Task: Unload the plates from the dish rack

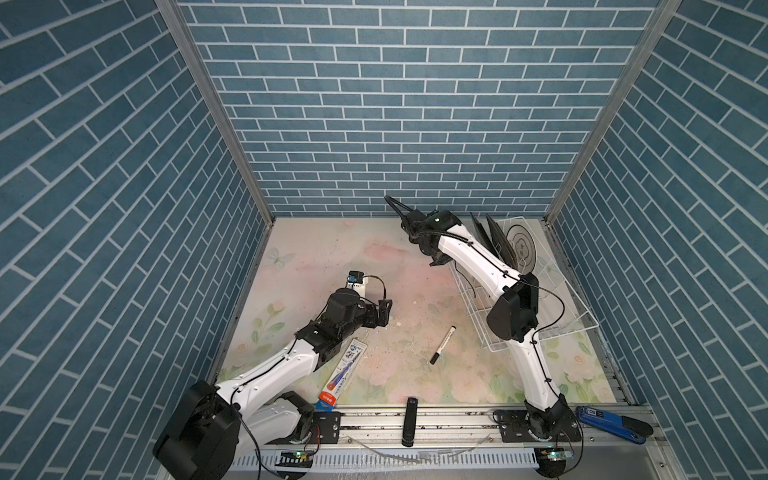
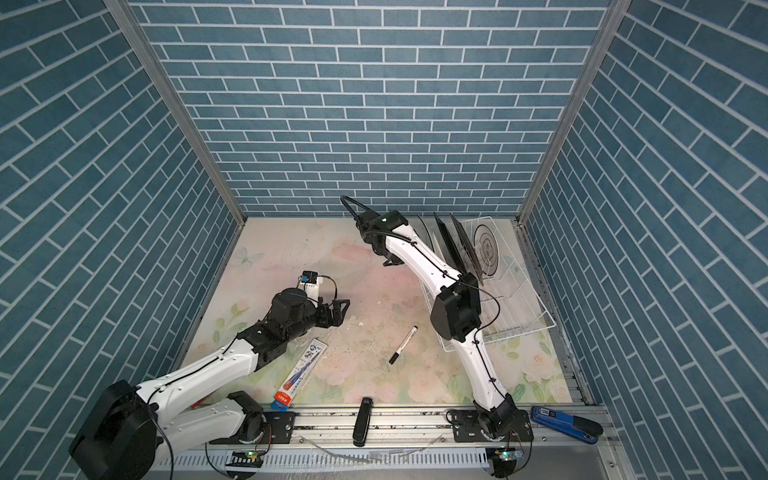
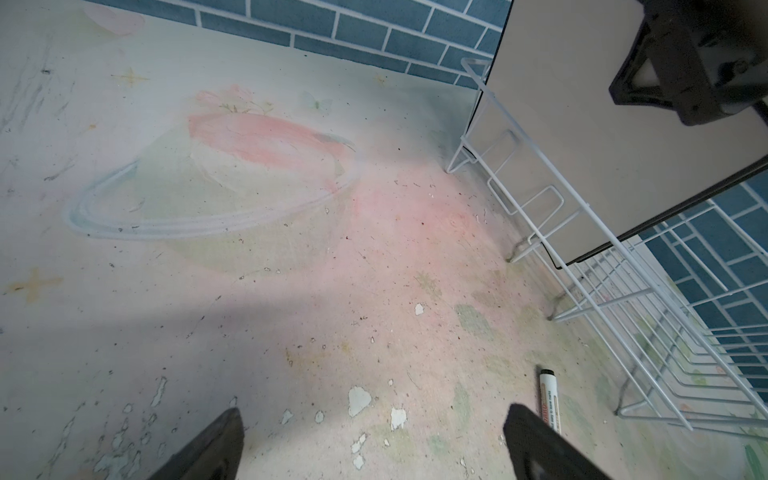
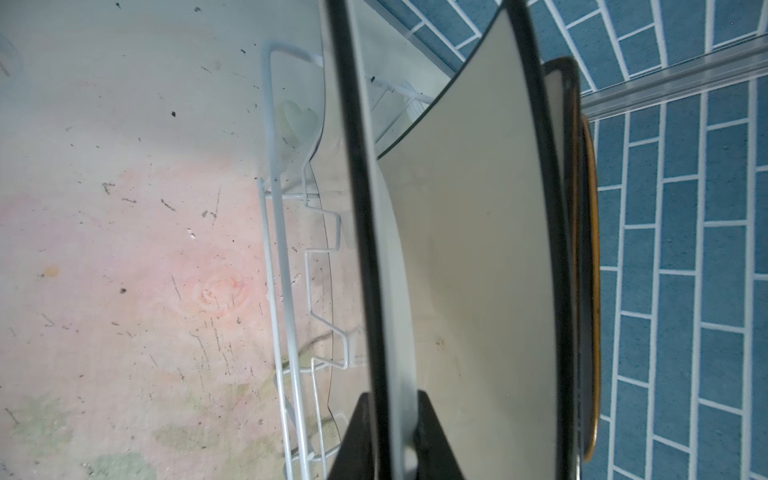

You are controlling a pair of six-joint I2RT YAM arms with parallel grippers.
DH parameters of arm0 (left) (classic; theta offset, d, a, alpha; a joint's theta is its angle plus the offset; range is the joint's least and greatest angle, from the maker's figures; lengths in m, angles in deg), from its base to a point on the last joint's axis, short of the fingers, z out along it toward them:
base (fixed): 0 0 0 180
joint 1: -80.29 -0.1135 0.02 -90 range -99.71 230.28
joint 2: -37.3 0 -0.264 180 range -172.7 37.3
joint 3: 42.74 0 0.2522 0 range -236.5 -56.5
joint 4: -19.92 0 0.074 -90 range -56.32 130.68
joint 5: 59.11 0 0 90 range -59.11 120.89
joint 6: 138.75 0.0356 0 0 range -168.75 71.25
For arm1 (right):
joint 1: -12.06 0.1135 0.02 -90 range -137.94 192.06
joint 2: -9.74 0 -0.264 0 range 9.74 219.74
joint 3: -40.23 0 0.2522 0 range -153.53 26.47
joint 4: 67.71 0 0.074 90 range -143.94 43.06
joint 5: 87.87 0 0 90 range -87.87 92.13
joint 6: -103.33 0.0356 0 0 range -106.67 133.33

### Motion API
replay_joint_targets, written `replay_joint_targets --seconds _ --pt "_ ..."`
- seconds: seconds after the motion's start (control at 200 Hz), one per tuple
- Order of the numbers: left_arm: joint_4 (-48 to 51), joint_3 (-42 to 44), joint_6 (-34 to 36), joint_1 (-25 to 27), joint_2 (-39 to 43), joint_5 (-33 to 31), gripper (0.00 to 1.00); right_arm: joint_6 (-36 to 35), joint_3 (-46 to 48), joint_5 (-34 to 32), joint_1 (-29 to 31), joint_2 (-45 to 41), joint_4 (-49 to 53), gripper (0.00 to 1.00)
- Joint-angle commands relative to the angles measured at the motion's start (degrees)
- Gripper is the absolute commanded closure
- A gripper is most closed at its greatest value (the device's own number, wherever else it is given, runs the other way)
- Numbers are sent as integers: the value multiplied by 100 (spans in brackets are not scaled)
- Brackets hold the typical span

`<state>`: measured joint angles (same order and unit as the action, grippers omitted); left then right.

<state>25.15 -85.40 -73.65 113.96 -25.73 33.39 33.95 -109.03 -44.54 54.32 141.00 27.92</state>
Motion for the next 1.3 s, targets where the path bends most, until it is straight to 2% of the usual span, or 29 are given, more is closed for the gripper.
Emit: replay_joint_targets --seconds 0.0,0.135,0.405,0.63,0.86,1.291 --pt "141 -27 130 26 139 -74 0 -137 -186 -167 -26 185 267 96" --pt "164 -27 175 33 161 -101 0 -146 -229 -160 -26 178 243 100" --pt "192 -36 226 26 167 -149 0 -222 -374 -92 -17 57 136 100" --pt "200 -54 312 29 238 -171 0 -431 -178 -539 73 -161 -339 100" --pt "355 -81 441 19 290 -268 0 -456 -209 -1066 164 -149 -329 100" --pt "466 -88 390 25 367 -347 0 -506 -319 -986 212 -394 -200 100"
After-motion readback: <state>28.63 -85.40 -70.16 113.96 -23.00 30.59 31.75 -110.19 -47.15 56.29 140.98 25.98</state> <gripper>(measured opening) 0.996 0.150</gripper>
